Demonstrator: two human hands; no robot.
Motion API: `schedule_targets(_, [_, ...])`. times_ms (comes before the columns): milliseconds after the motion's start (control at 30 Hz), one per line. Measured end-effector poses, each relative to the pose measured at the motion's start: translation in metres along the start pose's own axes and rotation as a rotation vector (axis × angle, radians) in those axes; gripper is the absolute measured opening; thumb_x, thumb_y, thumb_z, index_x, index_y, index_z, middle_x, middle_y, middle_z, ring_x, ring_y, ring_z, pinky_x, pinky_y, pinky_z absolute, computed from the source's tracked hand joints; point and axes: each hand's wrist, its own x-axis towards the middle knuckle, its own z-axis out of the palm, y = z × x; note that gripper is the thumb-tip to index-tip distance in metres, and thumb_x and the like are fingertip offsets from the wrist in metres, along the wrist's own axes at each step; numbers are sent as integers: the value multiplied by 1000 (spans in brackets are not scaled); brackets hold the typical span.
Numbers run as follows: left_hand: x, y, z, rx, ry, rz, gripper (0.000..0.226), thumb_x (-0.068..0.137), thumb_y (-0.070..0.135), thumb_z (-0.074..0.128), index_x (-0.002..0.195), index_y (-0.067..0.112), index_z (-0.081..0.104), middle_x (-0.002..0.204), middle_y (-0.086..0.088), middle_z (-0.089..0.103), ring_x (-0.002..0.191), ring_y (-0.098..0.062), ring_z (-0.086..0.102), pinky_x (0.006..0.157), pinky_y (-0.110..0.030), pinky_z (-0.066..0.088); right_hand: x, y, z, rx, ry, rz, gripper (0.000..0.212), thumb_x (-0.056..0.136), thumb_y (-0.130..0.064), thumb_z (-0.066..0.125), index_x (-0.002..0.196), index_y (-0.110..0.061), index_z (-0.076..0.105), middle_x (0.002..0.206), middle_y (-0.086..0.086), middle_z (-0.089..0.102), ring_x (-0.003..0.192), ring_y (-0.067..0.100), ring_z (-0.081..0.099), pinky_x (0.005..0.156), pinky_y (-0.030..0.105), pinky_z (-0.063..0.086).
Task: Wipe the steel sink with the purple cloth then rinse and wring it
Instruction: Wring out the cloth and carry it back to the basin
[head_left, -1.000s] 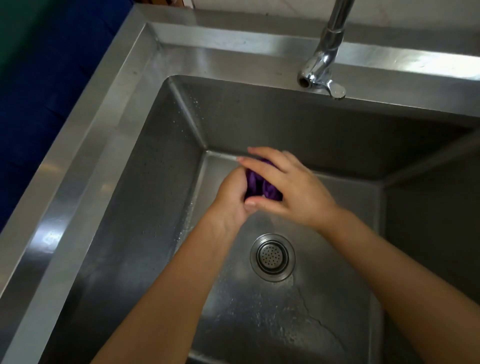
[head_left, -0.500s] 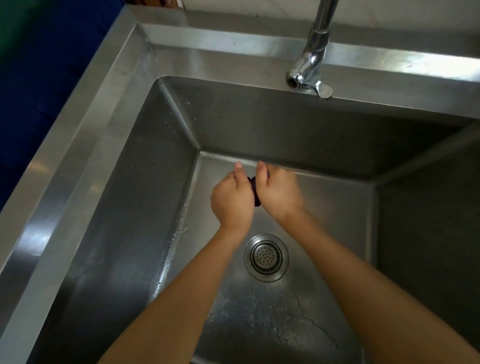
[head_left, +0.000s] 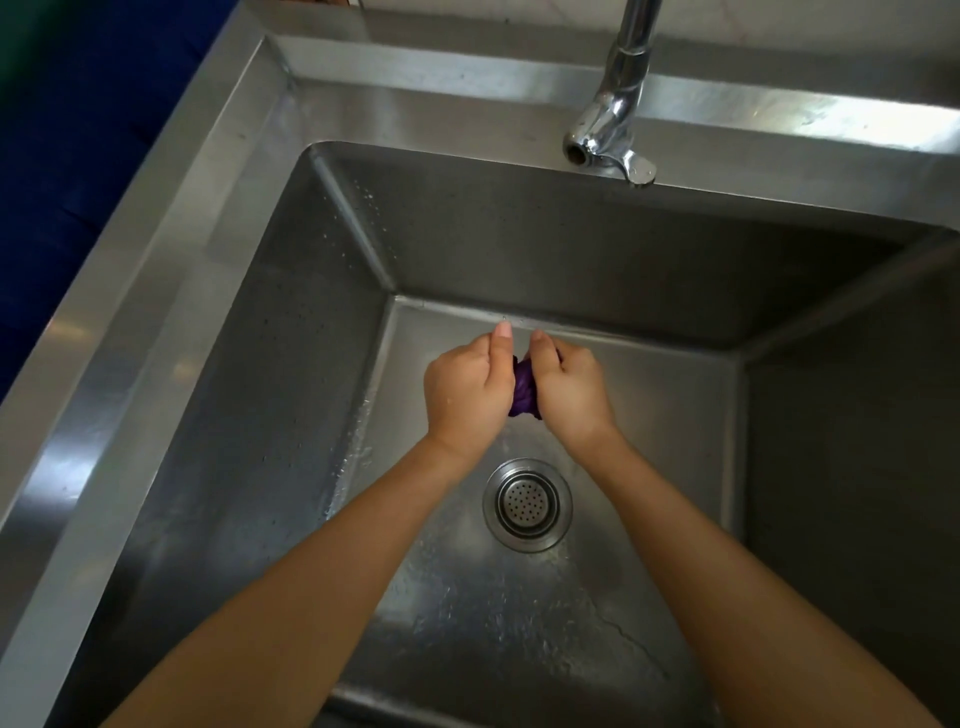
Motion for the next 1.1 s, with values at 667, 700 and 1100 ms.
schedule_targets(667, [46,40,-16,143,-47,168,43,96,39,43,75,3,55,67,-17,62,73,-40,58,61,-38,39,4,-42,-37,388,-8,161,32,97,-39,36,106,-17,58,83,-2,57,65,12,57,53,26,49])
schedule_targets(700, [46,43,-16,97,-65,111,39,95,39,46,76,6,54,68,-12,60,75,-38,58,63,-37,39,1,-44,-42,368,-32,201,28,96,-42,39,110,-23,54,88,-6,57,73,14,60,58,30,53])
schedule_targets(1100, [33,97,-12,-54,-337,-264,52,93,46,44,57,9,52,66,-12,61,77,-34,57,68,-35,42,-23,-56,-86,35,301,101,52,95,-46,38,50,-18,40,54,1,48,64,26,49,69,37,41])
